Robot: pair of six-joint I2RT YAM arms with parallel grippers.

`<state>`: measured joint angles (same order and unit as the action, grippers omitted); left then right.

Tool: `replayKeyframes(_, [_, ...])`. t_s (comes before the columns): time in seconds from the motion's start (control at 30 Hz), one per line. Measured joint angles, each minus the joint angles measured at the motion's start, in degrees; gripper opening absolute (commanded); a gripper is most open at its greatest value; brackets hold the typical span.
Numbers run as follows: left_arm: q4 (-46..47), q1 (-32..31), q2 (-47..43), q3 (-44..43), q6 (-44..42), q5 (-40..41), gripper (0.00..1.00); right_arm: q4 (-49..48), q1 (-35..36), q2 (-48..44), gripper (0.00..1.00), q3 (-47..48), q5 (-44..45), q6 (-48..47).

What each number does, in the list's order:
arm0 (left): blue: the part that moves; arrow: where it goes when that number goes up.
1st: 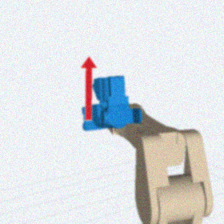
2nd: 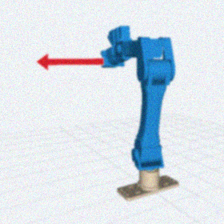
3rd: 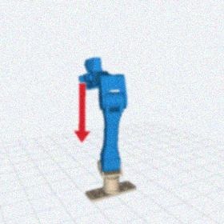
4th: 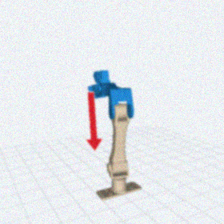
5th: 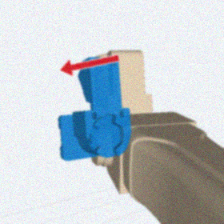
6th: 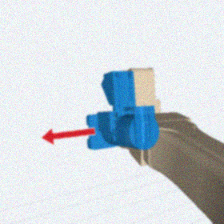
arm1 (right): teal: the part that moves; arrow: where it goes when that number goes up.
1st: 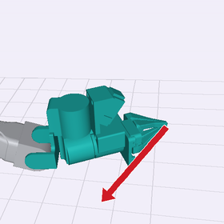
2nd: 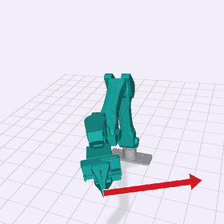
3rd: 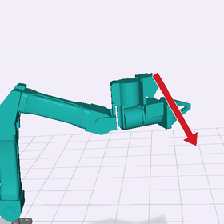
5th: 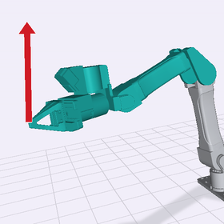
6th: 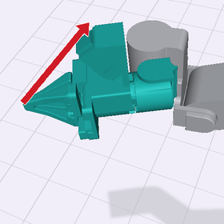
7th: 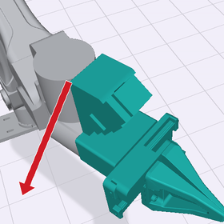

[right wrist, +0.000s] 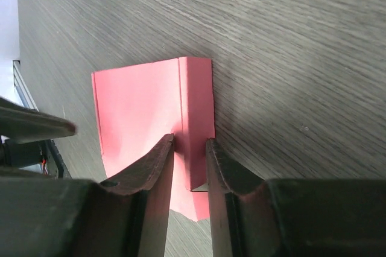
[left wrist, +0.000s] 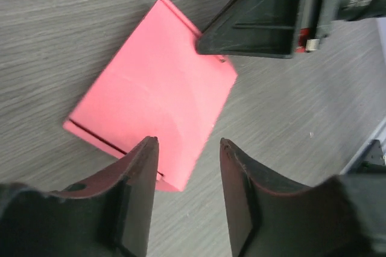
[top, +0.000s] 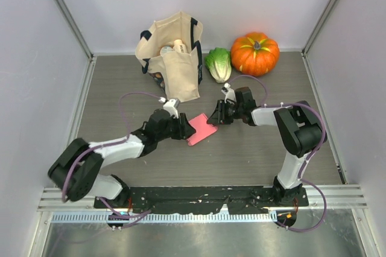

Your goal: Fold the paper box

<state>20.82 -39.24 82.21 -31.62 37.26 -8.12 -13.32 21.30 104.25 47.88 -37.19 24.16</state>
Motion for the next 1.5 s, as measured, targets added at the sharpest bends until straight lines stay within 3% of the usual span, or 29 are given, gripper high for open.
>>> replayKeyframes(0.03, [-1.22,0.0,-2.8,0.63,0.15,0.61,0.6,-0.39,-0.02,0.02,0.28,-0.11,-0.11,0.22])
replayKeyframes(0.07, [-2.4,0.0,-5.75,1.27,0.44,1.09,0.74,-0.72,-0.07,0.02,0.27,-0.24,-0.22,0.35])
replayKeyframes(0.1, [-4.22,0.0,-9.2,1.97,1.4,1.99,0.8,-1.09,-0.26,0.02,0.26,-0.42,-0.37,0.61])
replayKeyframes(0.3, [-14.1,0.48,-20.94,2.95,11.02,9.66,0.86,-2.8,-2.6,0.81,0.24,-1.22,-2.82,2.86])
replayKeyframes(0.43, [-16.65,3.39,-16.83,2.95,19.08,9.2,0.86,-4.76,-4.68,2.01,0.24,-1.64,-5.38,4.31])
replayKeyframes(0.57, [-11.69,7.41,-5.9,2.95,23.23,4.66,0.84,-6.95,-5.42,2.8,0.23,-2.25,-7.02,5.35])
replayKeyframes(0.77, [3.48,9.42,5.77,2.01,28.35,-1.73,0.79,-8.79,-6.8,3.54,0.23,-2.91,-8.72,6.62])
replayKeyframes(1.03, [19.37,9.42,15.82,1.68,35.74,-6.71,0.65,-10.01,-7.28,4.17,0.23,-3.15,-9.6,7.8])
replayKeyframes(1.17, [22.71,9.42,18.38,1.75,38.45,-7.48,0.49,-10.56,-7.56,4.57,0.24,-3.17,-10.25,8.57])
replayKeyframes(1.3, [24.0,9.42,19.1,2.6,40.24,-7.45,0.39,-10.86,-7.45,4.44,0.48,-3.63,-9.33,9.46])
replayKeyframes(1.5, [24.74,9.53,17.79,3.72,44.19,-8.39,0.26,-1.31,-4.94,-3.52,0.6,-3.72,3.19,6.99])
